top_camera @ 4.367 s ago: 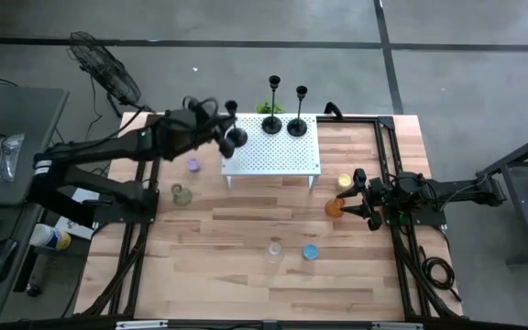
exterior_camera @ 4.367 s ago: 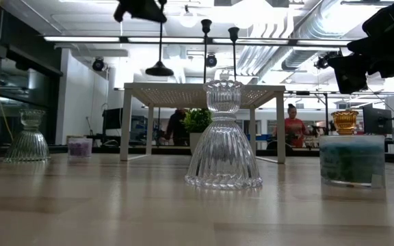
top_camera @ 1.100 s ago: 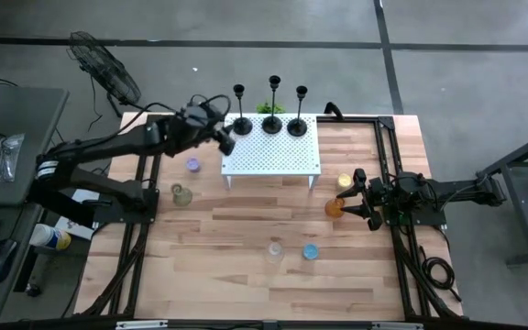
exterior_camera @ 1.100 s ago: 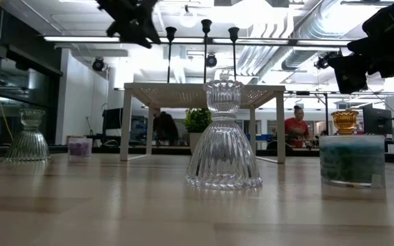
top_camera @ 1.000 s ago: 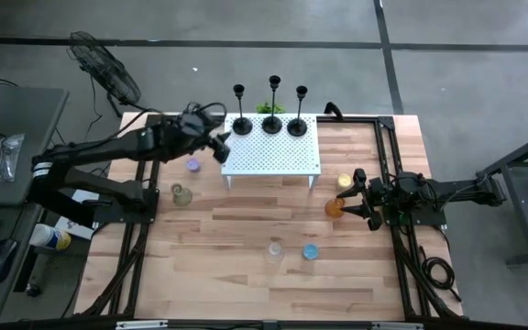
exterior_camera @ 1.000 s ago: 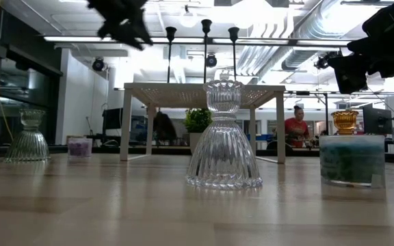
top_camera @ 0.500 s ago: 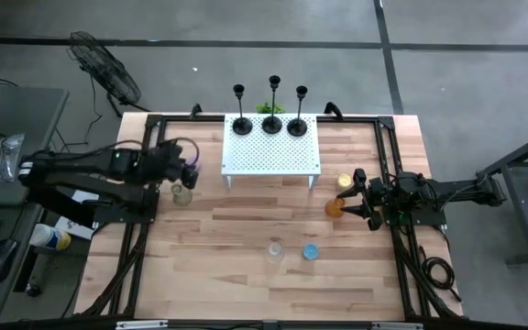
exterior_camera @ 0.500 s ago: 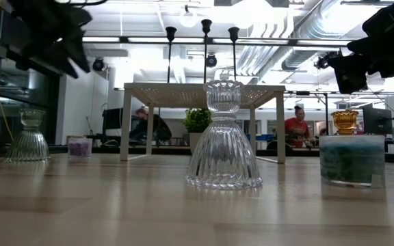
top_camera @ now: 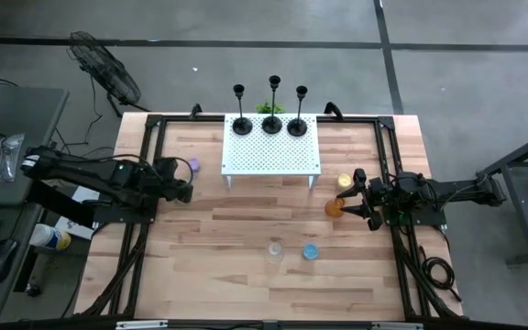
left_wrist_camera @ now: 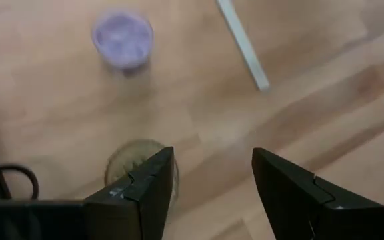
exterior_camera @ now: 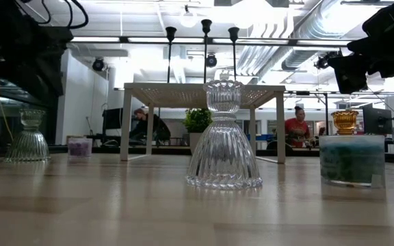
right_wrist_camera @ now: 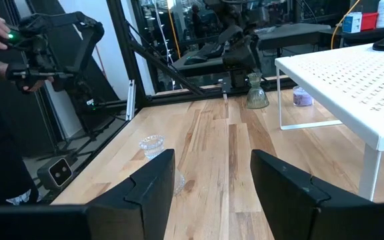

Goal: Pick & Place candle stick holders
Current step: Put the green candle holder on the shelf

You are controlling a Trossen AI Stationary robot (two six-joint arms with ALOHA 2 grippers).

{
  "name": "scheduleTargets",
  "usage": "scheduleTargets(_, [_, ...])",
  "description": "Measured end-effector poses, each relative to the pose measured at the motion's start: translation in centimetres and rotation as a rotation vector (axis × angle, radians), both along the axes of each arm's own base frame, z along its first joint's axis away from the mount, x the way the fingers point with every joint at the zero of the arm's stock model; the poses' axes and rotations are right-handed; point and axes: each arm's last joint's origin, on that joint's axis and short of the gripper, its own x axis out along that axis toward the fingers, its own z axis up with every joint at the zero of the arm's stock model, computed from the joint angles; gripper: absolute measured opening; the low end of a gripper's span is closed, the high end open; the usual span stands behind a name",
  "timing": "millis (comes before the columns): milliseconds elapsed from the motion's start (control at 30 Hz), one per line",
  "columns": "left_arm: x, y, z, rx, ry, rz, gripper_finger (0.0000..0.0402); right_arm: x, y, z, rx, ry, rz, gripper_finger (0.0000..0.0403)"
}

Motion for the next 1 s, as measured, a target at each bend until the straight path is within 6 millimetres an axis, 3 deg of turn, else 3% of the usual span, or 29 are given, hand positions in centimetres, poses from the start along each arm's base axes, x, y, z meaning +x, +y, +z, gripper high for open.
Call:
scheduleTargets(233, [-0.1,-0.1,0.1,-0.040,0.070,-0.027,0.0200,0.0,0.0,0.0,0.000,0.000,0.000,0.0191])
scheduleTargets(633, [-1.3,0.2,2.1,-0.012,0.223,0.004,0.0200,0.0,0.0,0.0,0.000,0.000,0.000,0.0191])
scheduleTargets(1000, [0.4,1.7,0.9,-0.105,0.407,-0.020,0.0200,0.0,0.0,0.0,0.000,0.000,0.000,0.0191])
